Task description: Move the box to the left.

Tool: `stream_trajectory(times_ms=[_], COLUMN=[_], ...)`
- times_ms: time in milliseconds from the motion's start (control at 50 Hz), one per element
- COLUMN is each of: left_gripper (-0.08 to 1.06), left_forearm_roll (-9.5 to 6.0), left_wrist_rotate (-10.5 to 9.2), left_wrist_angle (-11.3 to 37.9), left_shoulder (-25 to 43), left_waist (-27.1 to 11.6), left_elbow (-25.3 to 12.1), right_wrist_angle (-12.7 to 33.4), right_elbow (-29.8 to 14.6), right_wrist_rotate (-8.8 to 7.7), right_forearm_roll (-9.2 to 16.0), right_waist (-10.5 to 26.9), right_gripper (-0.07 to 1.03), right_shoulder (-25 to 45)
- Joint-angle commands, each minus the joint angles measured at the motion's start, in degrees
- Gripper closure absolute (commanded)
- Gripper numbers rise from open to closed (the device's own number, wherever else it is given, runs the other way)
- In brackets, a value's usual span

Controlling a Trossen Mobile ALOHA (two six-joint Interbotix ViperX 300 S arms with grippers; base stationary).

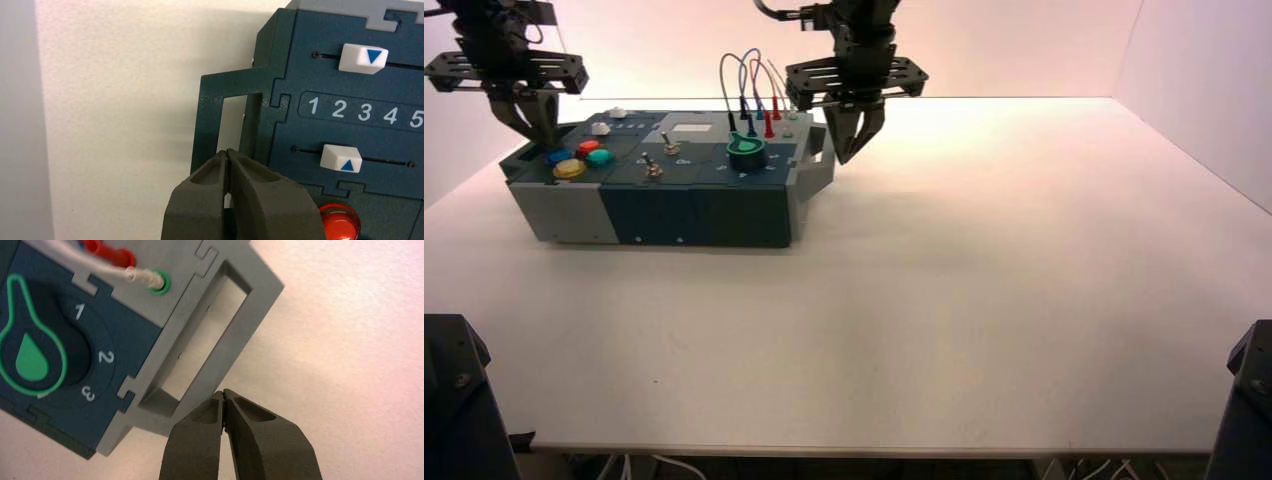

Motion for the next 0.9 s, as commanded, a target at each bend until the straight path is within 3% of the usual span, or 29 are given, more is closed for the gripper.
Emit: stream_trajectory(times_ms=[20,360,760,900], left_gripper=[1.0,1.0,1.0,1.0], left_forearm_roll=[0.44,0.0,-0.18,-0.18], left_wrist_rotate=[0.09,0.09,0.09,0.09], left_wrist_angle=[-0.18,0.0,5.19,6.77], left_shoulder=[-1.23,-3.52,-10.2,-12.39], left_waist=[3.25,3.16,0.62,-1.23], left_elbow=[-1.23,-1.05,-3.69,-3.34], right_wrist_angle=[-0.26,2.11,7.29,8.61], right_elbow=[-2.11,-3.78,-7.03,-6.86], right_wrist_rotate=[-0.26,-0.79,-1.41,-2.72], right_forearm_roll=[0.18,-0.35,-1.85,-1.67], right_waist=[1.93,1.93,1.67,1.58], right_gripper=[0.98,0.98,0.98,0.98], right_shoulder=[-0.88,-2.29,-4.75,-5.89])
